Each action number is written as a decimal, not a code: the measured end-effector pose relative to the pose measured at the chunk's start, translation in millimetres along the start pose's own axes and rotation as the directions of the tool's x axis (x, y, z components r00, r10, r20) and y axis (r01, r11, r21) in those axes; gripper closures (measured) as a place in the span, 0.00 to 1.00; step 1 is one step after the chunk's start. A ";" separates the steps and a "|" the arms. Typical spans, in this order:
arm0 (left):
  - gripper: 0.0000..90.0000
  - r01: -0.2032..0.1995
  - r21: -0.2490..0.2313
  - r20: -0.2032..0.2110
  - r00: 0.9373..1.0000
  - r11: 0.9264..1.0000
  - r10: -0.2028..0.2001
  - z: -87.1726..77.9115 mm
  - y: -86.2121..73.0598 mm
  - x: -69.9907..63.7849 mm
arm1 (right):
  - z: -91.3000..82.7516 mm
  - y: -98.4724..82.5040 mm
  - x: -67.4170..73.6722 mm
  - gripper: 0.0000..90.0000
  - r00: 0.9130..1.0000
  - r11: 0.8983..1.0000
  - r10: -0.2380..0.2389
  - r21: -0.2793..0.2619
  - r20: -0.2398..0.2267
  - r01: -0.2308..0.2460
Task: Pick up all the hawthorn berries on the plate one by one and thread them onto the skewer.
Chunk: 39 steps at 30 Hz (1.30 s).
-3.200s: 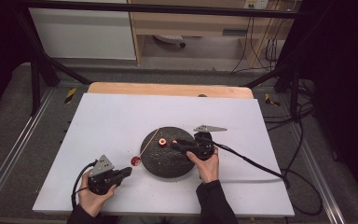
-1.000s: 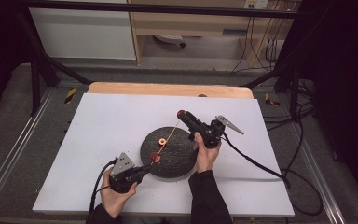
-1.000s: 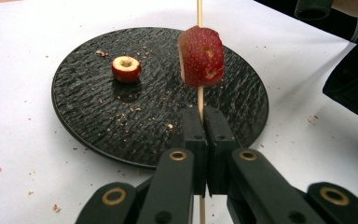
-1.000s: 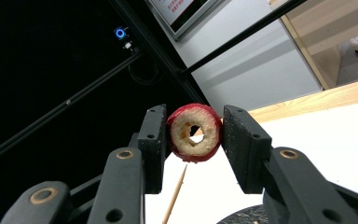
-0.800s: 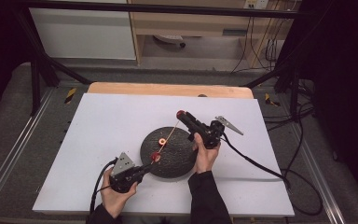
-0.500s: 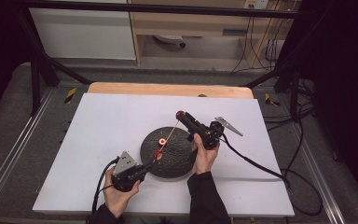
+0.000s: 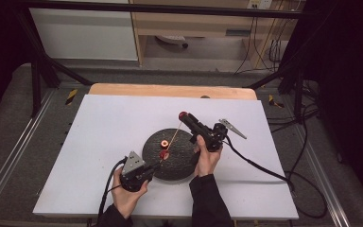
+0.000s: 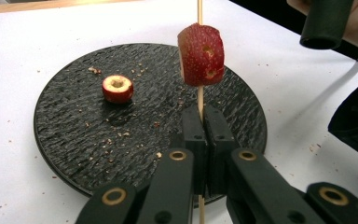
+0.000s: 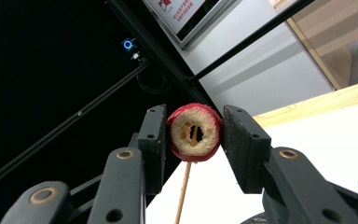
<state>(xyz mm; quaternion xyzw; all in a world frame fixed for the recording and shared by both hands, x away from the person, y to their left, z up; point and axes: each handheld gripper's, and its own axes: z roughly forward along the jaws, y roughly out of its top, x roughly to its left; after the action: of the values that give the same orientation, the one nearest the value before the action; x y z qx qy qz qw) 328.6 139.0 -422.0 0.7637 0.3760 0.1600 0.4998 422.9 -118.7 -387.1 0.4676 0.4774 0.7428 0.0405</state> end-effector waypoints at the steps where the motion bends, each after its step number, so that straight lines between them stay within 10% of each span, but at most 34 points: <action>1: 0.99 -0.001 0.001 -0.005 1.000 1.000 0.001 0.6 0.0 -0.3 | 0.1 0.1 -0.2 0.68 1.000 1.000 0.002 0.000 0.000 -0.002; 39: 0.99 0.034 -0.043 -0.024 0.999 0.998 -0.035 13.6 14.6 0.2 | 1.4 -17.2 -1.7 0.69 1.000 0.998 0.019 0.063 0.011 -0.020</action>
<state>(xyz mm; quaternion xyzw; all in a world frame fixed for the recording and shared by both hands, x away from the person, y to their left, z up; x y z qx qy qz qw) 343.2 127.2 -415.1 0.7442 0.3917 0.1686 0.5142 418.2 -109.3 -400.9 0.4771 0.4957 0.7254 0.0212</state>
